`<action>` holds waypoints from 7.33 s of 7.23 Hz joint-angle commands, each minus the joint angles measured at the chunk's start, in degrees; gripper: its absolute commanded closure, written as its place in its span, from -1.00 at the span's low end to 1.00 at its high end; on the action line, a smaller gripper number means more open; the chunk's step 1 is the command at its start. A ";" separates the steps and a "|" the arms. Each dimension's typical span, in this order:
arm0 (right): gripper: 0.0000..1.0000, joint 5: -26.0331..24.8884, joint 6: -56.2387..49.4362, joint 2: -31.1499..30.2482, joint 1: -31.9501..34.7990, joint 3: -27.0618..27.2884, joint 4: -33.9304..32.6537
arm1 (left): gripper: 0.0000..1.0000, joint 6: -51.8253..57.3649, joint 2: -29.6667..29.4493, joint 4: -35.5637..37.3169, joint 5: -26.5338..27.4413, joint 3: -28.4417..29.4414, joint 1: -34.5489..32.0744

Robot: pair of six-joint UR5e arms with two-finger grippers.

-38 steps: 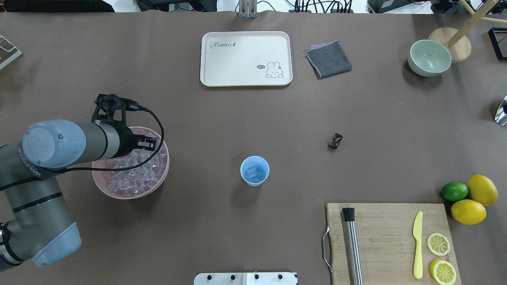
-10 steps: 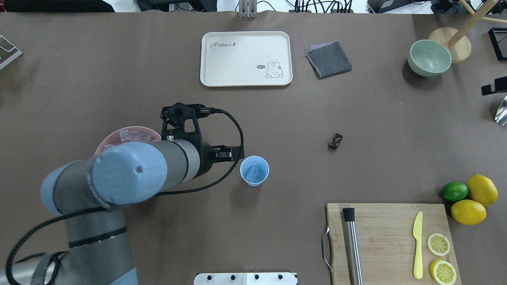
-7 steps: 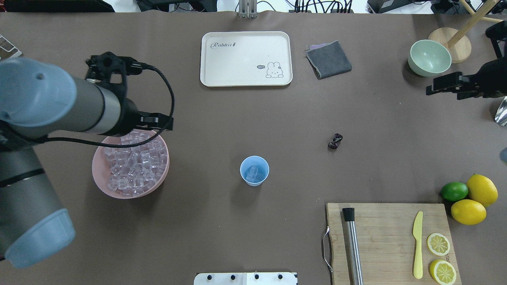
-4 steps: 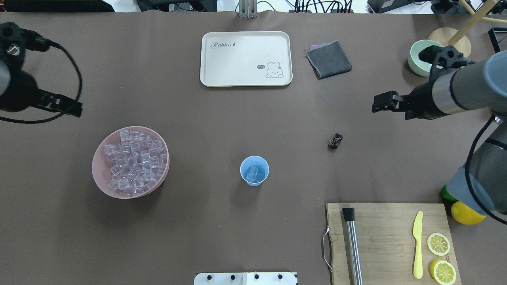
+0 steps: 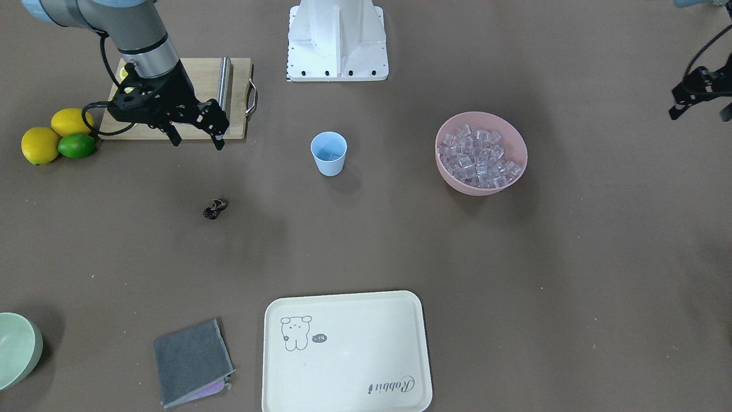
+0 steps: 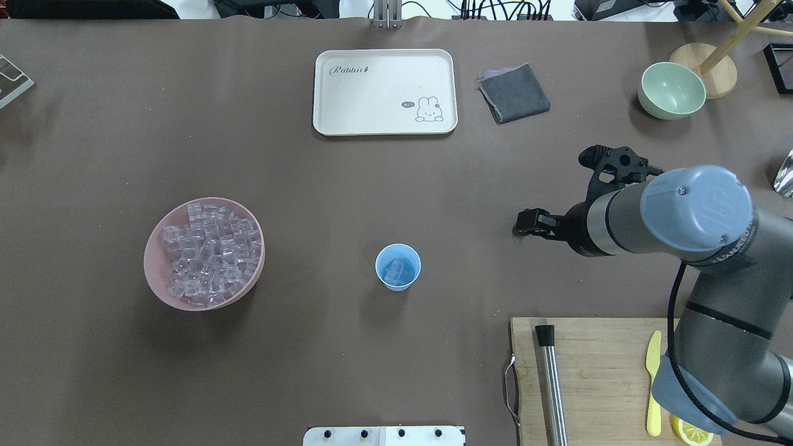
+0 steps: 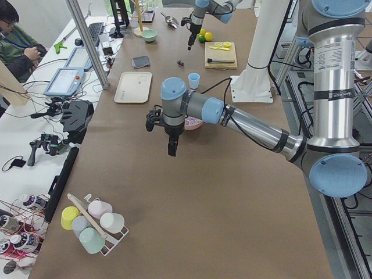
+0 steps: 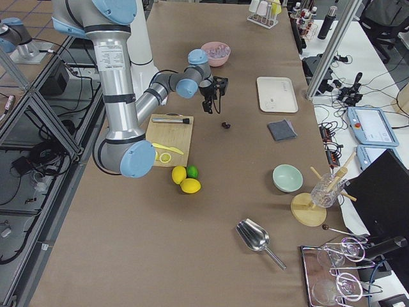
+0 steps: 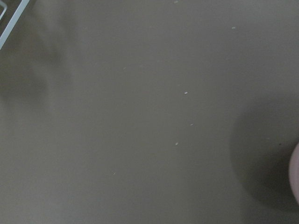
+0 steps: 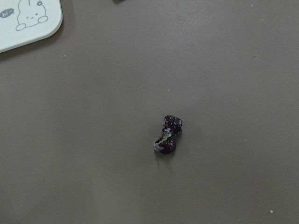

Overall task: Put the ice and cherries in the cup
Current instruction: 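Withdraw the left arm to rest while the right gripper reaches toward the cherries, then lower the right gripper onto the dark cherries and grasp them, then carry the cherries over the light-blue cup and release them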

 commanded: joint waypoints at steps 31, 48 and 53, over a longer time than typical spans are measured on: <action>-0.21 -4.93 11.70 2.83 0.70 -19.53 21.48 | -0.97 5.59 -0.37 -0.13 1.19 2.22 -3.42; 1.00 -13.81 9.25 24.19 -15.21 -11.45 -6.80 | -0.97 5.67 0.42 -0.21 1.19 1.25 -3.42; 1.00 -13.73 3.93 25.07 -15.39 -11.80 -7.52 | -0.97 5.67 0.33 -0.21 1.19 1.34 -3.33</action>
